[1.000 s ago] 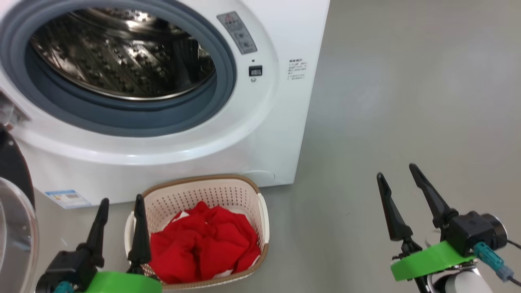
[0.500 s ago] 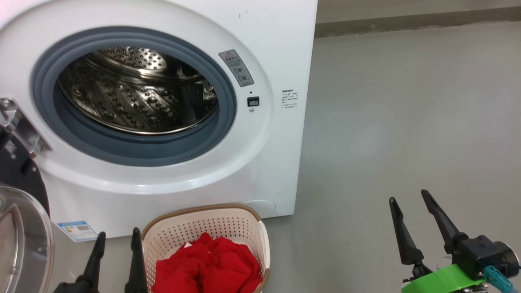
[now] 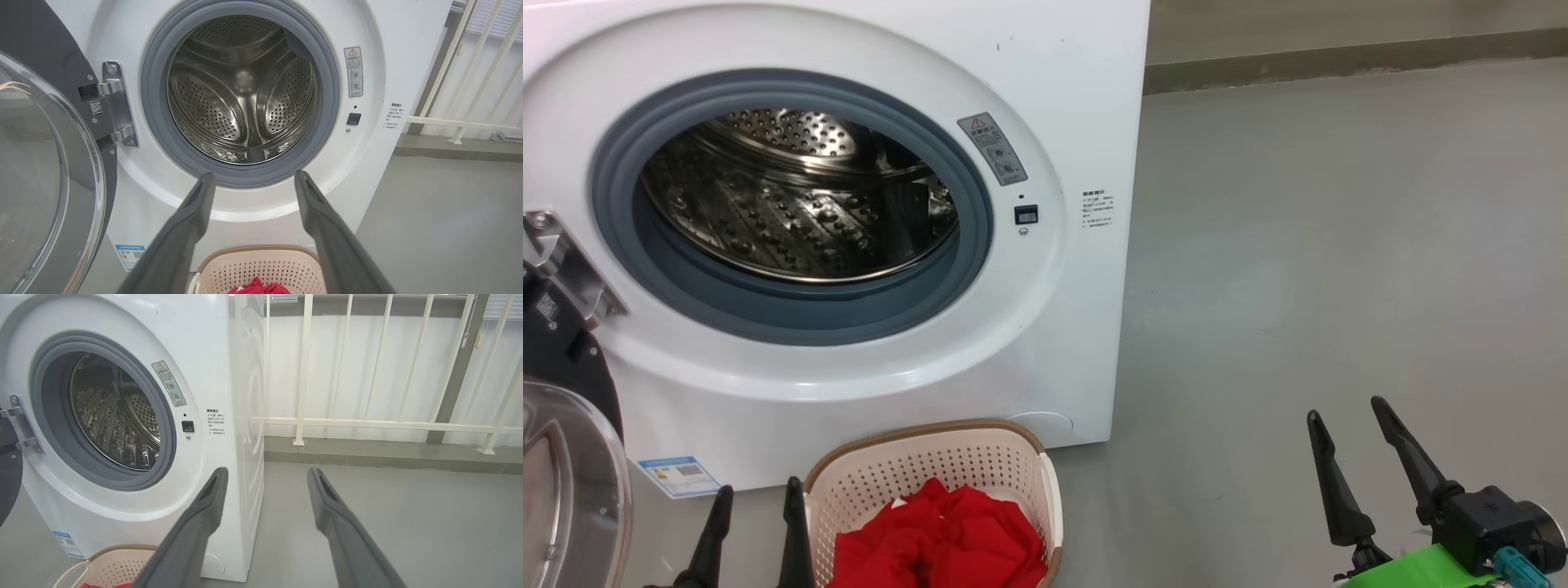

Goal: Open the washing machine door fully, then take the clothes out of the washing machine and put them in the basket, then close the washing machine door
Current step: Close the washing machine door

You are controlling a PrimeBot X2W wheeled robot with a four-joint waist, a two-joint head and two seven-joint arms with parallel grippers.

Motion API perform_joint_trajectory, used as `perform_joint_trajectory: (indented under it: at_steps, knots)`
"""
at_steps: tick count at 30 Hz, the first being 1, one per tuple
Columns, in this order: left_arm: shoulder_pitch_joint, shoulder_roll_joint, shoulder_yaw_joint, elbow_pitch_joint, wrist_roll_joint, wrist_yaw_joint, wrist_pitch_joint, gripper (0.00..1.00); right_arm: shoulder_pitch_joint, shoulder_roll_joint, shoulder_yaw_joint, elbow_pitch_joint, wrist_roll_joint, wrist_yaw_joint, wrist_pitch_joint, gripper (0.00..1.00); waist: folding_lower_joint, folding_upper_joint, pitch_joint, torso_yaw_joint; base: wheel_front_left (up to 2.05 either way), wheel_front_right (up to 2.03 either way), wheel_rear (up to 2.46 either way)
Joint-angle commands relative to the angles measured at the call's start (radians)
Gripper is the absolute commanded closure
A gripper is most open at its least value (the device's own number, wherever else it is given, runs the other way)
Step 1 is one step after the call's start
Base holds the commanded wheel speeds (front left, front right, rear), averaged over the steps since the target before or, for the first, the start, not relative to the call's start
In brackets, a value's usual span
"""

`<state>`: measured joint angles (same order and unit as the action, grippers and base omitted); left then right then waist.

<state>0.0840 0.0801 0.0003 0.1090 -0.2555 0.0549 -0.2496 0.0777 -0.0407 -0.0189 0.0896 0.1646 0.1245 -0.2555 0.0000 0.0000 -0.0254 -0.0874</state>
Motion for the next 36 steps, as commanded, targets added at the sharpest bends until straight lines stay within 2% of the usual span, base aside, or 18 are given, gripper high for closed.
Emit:
perform_joint_trajectory:
  at_steps: [1,11,25,36]
  knots:
    - [-0.018,0.008,0.039,-0.029,0.002,0.01,-0.012,0.0,-0.015,-0.009,0.022,-0.026,0.004,0.006,-0.006,0.0,0.0,0.0,0.002,-0.002,0.0,0.0,0.0]
    - [-0.021,0.005,0.037,-0.033,0.013,0.016,-0.012,0.0,-0.019,-0.009,0.023,-0.021,0.001,0.006,-0.006,0.0,0.0,0.0,0.004,-0.001,-0.32,0.32,0.0]
    - [-0.023,0.009,0.025,-0.037,0.026,0.009,-0.012,0.0,-0.023,-0.009,0.027,-0.019,0.003,0.006,-0.006,0.0,0.0,0.0,0.01,0.005,-1.29,1.29,0.0]
    - [-0.03,0.012,0.001,-0.03,0.031,0.008,-0.012,0.0,-0.025,-0.009,0.029,-0.016,0.013,0.006,-0.006,0.0,0.0,0.0,0.012,0.008,-0.16,0.16,0.0]
